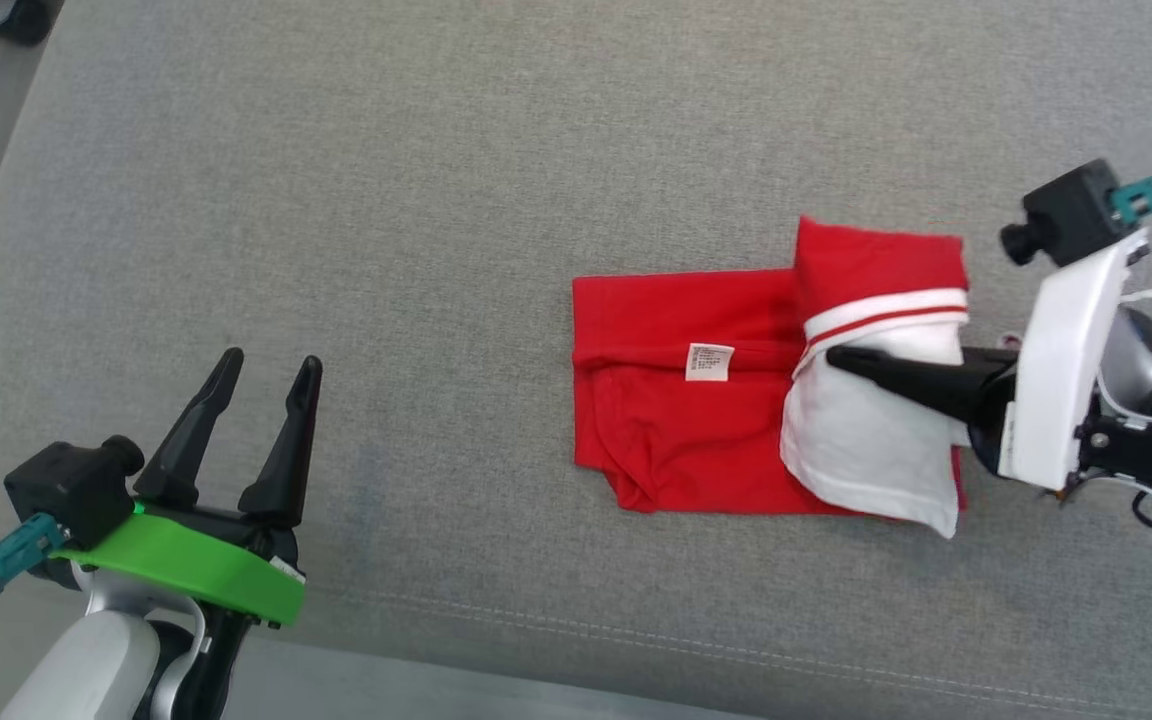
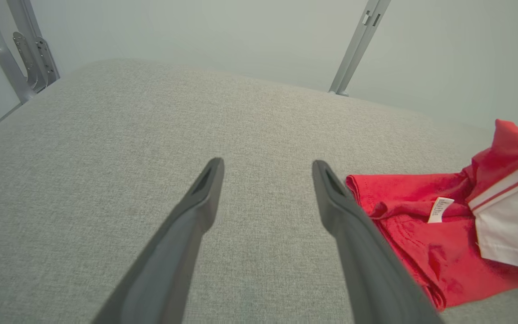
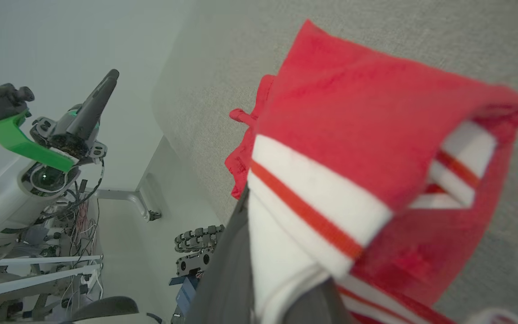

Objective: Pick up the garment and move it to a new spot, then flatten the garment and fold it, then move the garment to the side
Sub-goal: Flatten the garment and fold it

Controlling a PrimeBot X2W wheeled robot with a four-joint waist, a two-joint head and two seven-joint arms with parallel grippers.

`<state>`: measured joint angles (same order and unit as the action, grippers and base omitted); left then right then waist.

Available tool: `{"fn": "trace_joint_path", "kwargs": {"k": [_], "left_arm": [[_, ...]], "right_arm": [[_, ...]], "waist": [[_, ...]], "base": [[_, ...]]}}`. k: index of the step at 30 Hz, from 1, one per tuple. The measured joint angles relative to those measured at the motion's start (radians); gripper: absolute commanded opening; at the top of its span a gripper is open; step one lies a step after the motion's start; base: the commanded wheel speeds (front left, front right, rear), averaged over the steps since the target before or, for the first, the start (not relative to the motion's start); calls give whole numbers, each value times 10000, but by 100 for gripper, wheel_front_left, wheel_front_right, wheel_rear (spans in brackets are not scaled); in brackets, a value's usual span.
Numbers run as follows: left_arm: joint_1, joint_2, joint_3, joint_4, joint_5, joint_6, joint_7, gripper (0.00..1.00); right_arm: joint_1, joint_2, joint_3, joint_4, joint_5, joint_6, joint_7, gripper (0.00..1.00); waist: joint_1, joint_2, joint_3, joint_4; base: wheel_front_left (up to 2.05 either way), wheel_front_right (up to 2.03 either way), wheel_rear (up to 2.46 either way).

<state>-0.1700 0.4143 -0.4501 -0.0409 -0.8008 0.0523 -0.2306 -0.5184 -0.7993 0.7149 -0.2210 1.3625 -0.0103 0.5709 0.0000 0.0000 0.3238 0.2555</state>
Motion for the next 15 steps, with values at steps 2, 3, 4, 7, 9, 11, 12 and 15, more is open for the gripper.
{"fn": "trace_joint_path", "kwargs": {"k": [2,3,4,7,9,11,12,15], "left_arm": [[-163,-48,-50,104,36,-25,25,100],[-252,-79,-77,167,42,-86,25,100],[-318,-130,-90,213,61,-94,25,100],[-419,-249,-148,343,63,-159,25,100],[-419,-309,-173,435,61,-176,27,100],[-418,-345,-180,545,59,-180,25,100],[-418,-366,-176,598,58,-180,23,100],[-418,-431,-151,711,44,-180,21,100]], "right_arm": [[-111,257,293,2,-121,-111,249,0],[-168,399,378,10,-194,-207,299,0],[-258,537,466,23,-257,-286,334,0],[-569,972,610,105,-382,-535,439,0],[-757,1170,688,209,-516,-631,518,0],[-905,1289,815,334,-648,-713,652,0],[-944,1348,869,397,-704,-719,679,0],[-1013,1549,999,616,-761,-723,813,0]], "waist": [[0,0,33,173],[0,0,47,262],[0,0,60,352],[0,0,93,619],[0,0,121,780],[0,0,161,916],[0,0,186,972],[0,0,275,1095]], "base": [[0,0,0],[0,0,0],[0,0,0],[0,0,0],[0,0,0],[0,0,0],[0,0,0],[0,0,0]]}}
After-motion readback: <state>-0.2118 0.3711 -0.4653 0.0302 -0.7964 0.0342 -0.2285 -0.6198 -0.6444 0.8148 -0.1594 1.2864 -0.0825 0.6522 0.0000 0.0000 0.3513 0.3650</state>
